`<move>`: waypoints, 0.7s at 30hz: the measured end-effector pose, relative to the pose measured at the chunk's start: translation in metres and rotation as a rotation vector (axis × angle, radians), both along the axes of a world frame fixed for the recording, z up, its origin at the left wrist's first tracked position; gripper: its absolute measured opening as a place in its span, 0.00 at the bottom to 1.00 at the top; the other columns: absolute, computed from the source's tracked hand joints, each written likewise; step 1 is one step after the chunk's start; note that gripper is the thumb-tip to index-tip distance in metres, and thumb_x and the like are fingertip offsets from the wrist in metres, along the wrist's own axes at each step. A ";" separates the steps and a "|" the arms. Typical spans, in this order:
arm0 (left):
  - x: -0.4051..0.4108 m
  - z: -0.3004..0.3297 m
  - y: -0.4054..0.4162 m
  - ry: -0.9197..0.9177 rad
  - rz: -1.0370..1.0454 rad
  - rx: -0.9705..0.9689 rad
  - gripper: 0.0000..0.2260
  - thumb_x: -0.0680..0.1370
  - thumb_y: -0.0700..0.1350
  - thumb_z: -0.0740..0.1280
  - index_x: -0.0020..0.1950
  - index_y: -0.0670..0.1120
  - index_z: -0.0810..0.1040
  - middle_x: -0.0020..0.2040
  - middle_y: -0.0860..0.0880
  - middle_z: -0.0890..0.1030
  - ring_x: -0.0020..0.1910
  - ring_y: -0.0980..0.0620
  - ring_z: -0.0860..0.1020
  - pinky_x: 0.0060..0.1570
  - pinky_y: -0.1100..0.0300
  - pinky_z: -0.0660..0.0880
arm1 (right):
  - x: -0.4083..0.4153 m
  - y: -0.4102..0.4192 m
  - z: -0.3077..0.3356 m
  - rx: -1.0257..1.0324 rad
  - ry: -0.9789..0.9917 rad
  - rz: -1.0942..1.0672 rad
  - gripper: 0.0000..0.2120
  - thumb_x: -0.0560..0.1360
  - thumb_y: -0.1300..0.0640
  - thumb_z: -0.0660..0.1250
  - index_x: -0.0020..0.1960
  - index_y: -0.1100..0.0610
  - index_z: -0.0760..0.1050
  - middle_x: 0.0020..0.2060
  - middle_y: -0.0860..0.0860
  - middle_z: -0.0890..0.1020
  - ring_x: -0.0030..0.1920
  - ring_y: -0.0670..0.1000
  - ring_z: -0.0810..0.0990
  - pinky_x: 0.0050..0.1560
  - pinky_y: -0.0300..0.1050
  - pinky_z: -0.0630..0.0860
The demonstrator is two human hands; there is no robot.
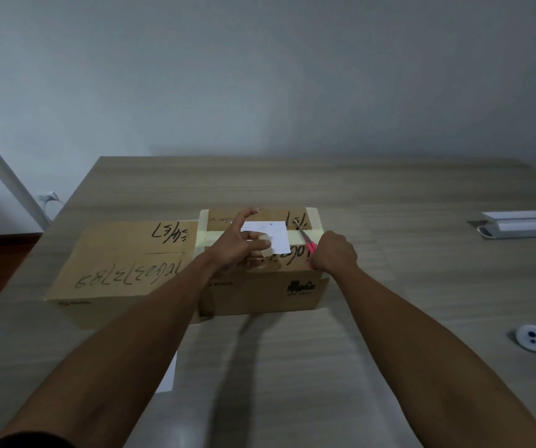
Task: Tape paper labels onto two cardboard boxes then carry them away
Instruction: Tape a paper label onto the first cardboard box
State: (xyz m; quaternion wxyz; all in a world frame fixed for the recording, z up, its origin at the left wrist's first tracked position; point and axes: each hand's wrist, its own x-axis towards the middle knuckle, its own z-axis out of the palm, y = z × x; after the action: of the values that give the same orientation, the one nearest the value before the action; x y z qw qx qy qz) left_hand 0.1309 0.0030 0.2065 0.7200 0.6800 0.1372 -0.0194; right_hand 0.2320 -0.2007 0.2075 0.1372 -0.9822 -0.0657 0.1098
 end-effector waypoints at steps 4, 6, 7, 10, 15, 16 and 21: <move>-0.008 -0.001 0.008 -0.014 -0.025 0.017 0.34 0.76 0.34 0.74 0.72 0.63 0.69 0.61 0.36 0.78 0.49 0.40 0.80 0.50 0.48 0.82 | -0.001 -0.001 -0.002 -0.126 -0.127 0.066 0.11 0.77 0.56 0.71 0.56 0.58 0.75 0.55 0.58 0.80 0.56 0.59 0.78 0.58 0.51 0.73; -0.012 0.000 0.014 -0.011 -0.027 -0.002 0.34 0.77 0.34 0.74 0.73 0.63 0.68 0.58 0.36 0.78 0.45 0.42 0.77 0.48 0.47 0.81 | 0.000 -0.003 -0.001 -0.153 -0.194 0.083 0.14 0.78 0.56 0.69 0.61 0.60 0.74 0.59 0.59 0.77 0.59 0.60 0.76 0.60 0.52 0.72; -0.014 0.001 0.016 -0.005 -0.024 -0.003 0.34 0.77 0.34 0.73 0.74 0.62 0.68 0.57 0.37 0.78 0.44 0.42 0.76 0.48 0.47 0.80 | 0.001 -0.005 0.001 -0.122 -0.201 0.064 0.15 0.78 0.55 0.70 0.62 0.61 0.75 0.59 0.59 0.77 0.58 0.60 0.77 0.59 0.52 0.74; -0.020 0.007 0.019 0.010 -0.005 0.031 0.33 0.79 0.35 0.72 0.75 0.62 0.67 0.55 0.38 0.79 0.48 0.43 0.78 0.50 0.46 0.81 | 0.006 -0.006 0.011 0.089 -0.118 -0.027 0.13 0.72 0.56 0.78 0.50 0.61 0.78 0.50 0.58 0.81 0.48 0.58 0.82 0.43 0.47 0.78; -0.022 0.012 0.030 -0.006 -0.012 0.089 0.29 0.80 0.37 0.71 0.72 0.65 0.67 0.61 0.31 0.78 0.52 0.42 0.79 0.54 0.40 0.81 | 0.012 -0.001 0.042 0.313 0.150 0.028 0.21 0.66 0.51 0.83 0.38 0.60 0.72 0.36 0.53 0.73 0.34 0.50 0.71 0.31 0.44 0.64; -0.022 0.013 0.032 -0.010 -0.017 0.107 0.29 0.80 0.38 0.71 0.71 0.67 0.67 0.61 0.31 0.78 0.54 0.41 0.79 0.53 0.41 0.80 | 0.013 -0.001 0.047 0.344 0.205 0.063 0.21 0.66 0.50 0.83 0.38 0.61 0.74 0.35 0.52 0.71 0.35 0.50 0.70 0.32 0.44 0.63; -0.022 0.017 0.038 -0.009 -0.007 0.110 0.28 0.81 0.40 0.71 0.68 0.69 0.68 0.57 0.34 0.77 0.54 0.41 0.78 0.49 0.50 0.79 | 0.013 -0.007 0.065 0.392 0.453 0.239 0.21 0.63 0.47 0.83 0.43 0.65 0.86 0.47 0.55 0.84 0.50 0.54 0.79 0.48 0.51 0.76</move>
State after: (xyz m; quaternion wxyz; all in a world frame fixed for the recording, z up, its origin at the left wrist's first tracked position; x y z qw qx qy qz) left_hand 0.1087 0.0411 0.2234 0.6820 0.7192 0.1324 -0.0112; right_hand 0.2454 -0.2078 0.2722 0.3209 -0.8732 -0.1681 0.3260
